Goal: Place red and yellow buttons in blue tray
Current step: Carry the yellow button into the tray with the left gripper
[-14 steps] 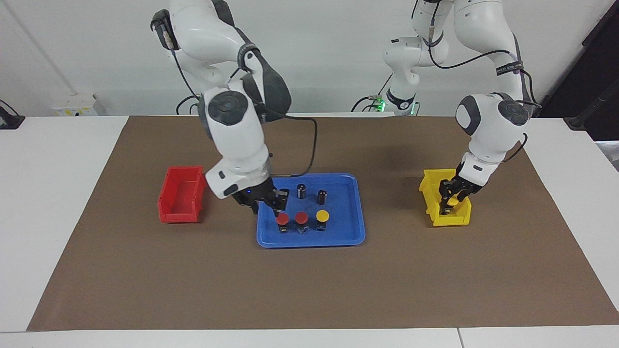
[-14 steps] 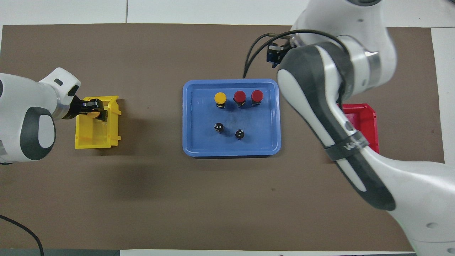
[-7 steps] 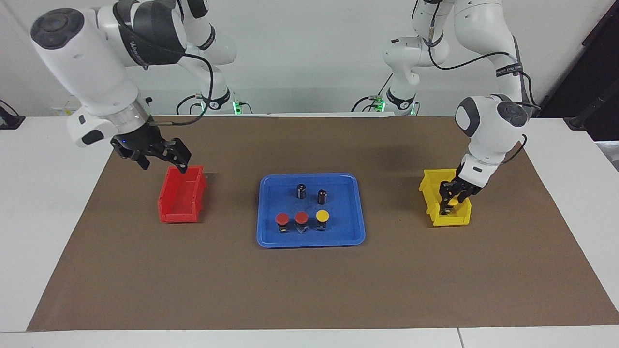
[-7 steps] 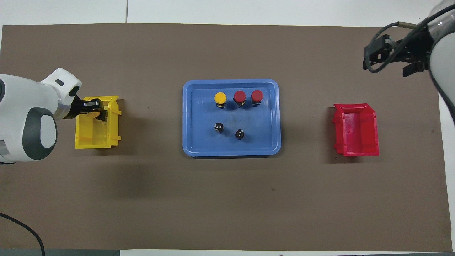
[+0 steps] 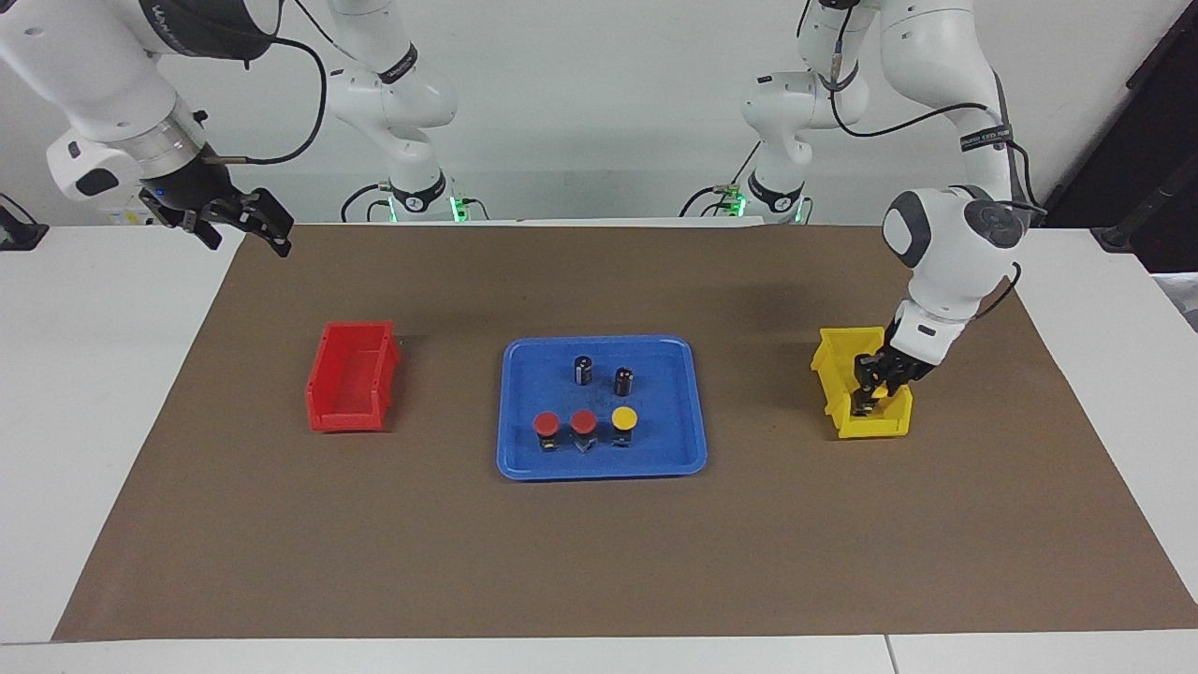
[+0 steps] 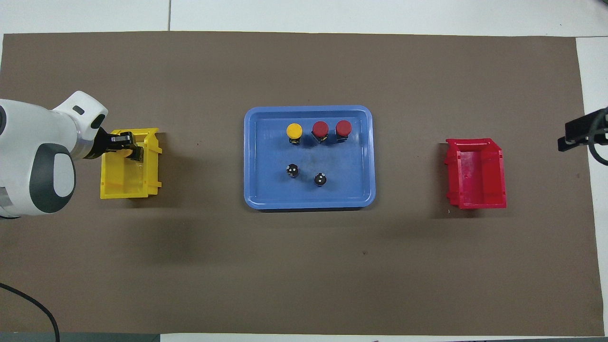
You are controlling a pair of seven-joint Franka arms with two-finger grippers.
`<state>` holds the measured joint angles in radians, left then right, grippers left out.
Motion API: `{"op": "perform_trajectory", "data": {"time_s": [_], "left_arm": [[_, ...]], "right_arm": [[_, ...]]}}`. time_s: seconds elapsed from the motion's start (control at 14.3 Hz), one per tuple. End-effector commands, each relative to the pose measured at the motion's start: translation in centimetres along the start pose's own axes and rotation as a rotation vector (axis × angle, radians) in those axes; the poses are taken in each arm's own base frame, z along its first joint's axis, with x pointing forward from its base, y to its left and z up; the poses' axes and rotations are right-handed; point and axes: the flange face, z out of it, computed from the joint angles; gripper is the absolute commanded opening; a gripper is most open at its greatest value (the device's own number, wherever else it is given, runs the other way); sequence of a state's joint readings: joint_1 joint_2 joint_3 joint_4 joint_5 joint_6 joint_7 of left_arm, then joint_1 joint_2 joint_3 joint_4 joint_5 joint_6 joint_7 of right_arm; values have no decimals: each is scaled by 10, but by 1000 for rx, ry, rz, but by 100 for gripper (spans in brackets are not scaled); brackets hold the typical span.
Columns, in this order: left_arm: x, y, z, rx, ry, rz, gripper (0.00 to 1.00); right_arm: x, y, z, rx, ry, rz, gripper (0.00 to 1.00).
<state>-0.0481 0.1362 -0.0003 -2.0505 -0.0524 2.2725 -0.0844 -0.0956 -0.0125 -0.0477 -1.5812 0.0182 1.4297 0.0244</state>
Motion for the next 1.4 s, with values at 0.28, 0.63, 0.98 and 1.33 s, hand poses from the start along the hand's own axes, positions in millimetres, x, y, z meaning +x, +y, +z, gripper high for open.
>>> {"op": "perform_trajectory", "data": {"time_s": [0.28,0.63,0.98,1.33], "left_arm": [[16,90,-113,-12,-60,-82,5],[-24,251,-83,-58,-7,-190,2],[-23,340,-24,-18,-18,-216,2],[-6,343,27,-10,18,-219,2]], "right_arm": [[-11,5,-9,-12,39,-48,100],[-5,0,-9,-16,54,-62,100],[-6,1,-9,-16,48,-60,100],[-4,-7,-6,-22,43,-76,100]]}}
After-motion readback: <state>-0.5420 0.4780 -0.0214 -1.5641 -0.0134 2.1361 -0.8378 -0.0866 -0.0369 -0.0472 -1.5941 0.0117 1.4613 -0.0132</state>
